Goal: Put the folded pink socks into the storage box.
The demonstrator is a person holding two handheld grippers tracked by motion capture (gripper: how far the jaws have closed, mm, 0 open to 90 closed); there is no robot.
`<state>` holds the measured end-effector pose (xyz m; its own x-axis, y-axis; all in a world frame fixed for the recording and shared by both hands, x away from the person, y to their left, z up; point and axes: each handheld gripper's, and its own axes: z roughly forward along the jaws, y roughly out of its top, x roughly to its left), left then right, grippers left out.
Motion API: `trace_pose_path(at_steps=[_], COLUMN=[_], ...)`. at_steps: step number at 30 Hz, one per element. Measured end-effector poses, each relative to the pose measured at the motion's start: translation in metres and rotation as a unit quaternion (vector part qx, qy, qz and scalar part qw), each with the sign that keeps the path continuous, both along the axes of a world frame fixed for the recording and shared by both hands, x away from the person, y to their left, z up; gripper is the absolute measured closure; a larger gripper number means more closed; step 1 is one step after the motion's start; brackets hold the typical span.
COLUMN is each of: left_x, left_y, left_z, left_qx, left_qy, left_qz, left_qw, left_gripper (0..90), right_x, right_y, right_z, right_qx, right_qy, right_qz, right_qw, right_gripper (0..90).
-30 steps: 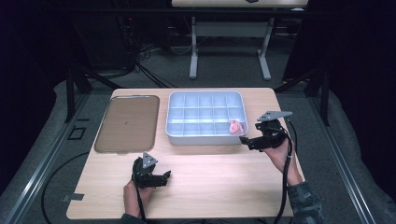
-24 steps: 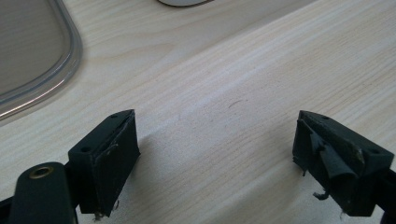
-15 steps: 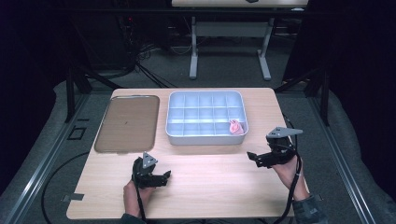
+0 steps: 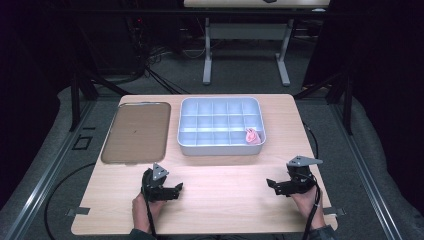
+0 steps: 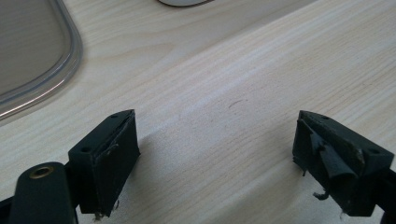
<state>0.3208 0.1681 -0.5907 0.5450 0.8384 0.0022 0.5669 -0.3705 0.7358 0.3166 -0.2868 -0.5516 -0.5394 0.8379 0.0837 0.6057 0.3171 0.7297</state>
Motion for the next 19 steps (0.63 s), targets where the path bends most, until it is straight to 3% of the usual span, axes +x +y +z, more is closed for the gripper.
trace_pose_path(at_steps=[9, 16, 19], left_x=[0.0, 0.0, 0.0], left_y=[0.0, 0.0, 0.0], left_z=[0.0, 0.0, 0.0], left_qx=[0.0, -0.001, -0.001], left_qy=[0.0, -0.001, -0.001], left_qz=[0.001, 0.001, 0.001], left_qw=[1.0, 1.0, 1.0], left_gripper=[14.1, 14.1, 14.1], right_x=[-0.005, -0.005, -0.006], right_y=[-0.007, -0.007, -0.003], right_z=[-0.034, -0.036, -0.037], right_qx=[0.009, 0.0, -0.02], right_qy=[0.019, 0.009, 0.001], right_qz=[-0.017, -0.016, -0.019], right_qw=[0.9996, 0.9998, 0.9996], right_gripper=[0.0, 0.0, 0.0])
